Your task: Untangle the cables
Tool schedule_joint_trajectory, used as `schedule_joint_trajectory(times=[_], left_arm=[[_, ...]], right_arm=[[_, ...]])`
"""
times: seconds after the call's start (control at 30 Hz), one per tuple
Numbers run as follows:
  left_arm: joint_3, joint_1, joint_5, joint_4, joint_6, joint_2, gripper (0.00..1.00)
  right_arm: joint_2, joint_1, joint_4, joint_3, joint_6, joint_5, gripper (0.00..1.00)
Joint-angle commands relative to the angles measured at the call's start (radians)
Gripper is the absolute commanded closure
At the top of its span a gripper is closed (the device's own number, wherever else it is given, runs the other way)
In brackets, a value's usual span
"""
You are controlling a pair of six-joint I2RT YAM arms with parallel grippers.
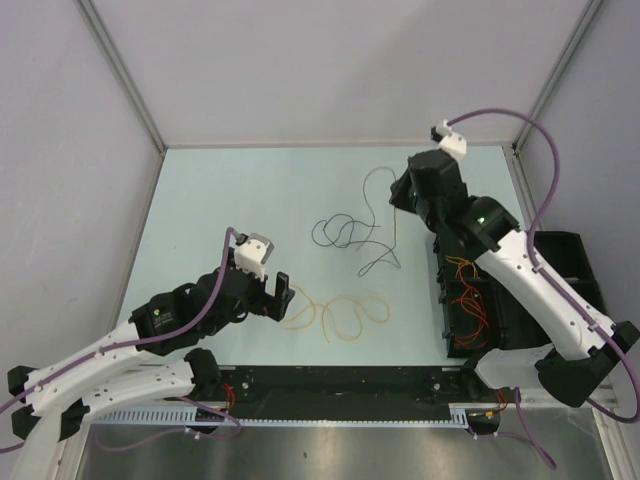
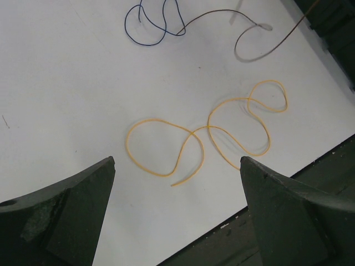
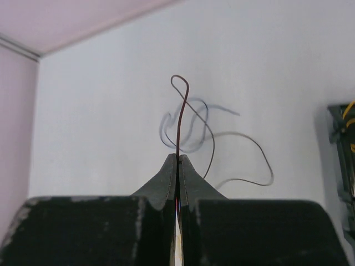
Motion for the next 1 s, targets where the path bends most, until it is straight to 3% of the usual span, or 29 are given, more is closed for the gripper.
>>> schedule_joint_trajectory(times=[0.0, 0.23, 0.43, 0.57, 0.67, 0.77, 0.8, 0.83, 0.9, 0.97], left_arm=[[-0.005, 0.005, 0.009, 0.021, 0.016, -0.001, 0.0], [-0.001, 0.005, -0.001, 0.016, 0.016, 0.019, 0.0], [-0.001, 0.005, -0.001, 0.016, 0.016, 0.021, 0.0], [-0.003, 0.005, -0.001, 0.014, 0.016, 0.024, 0.0], [-0.003, 0.005, -0.001, 0.014, 0.016, 0.028, 0.0], [-0.003, 0.005, -0.001, 0.014, 0.016, 0.037, 0.0], [-0.003, 0.005, -0.001, 0.014, 0.016, 0.042, 0.0], [-0.003, 0.005, -0.001, 0.016, 0.016, 0.045, 0.0], [-0.001, 0.005, -0.001, 0.014, 0.016, 0.051, 0.0], [-0.001, 0.005, -0.001, 0.013, 0.016, 0.061, 0.0]], right_arm=[[0.073, -0.011, -0.068, 0.266, -0.119, 0.077, 1.0], [0.21, -0.019, -0.128, 0.651, -0.243, 0.191, 1.0], [0.322, -0.097, -0.169, 0.927, -0.338, 0.252, 1.0], [0.357, -0.111, -0.119, 1.082, -0.453, 0.39, 1.0], [0.321, -0.076, 0.068, 1.046, -0.652, 0.575, 1.0], [0.267, -0.024, 0.404, 0.954, -0.884, 0.729, 1.0], [0.256, -0.01, 0.641, 0.907, -1.098, 0.755, 1.0], [0.255, 0.009, 0.773, 0.899, -1.201, 0.775, 1.0], [0.281, 0.036, 0.989, 0.972, -1.434, 0.792, 1.0], [0.34, 0.032, 1.007, 1.062, -1.499, 0.789, 1.0]])
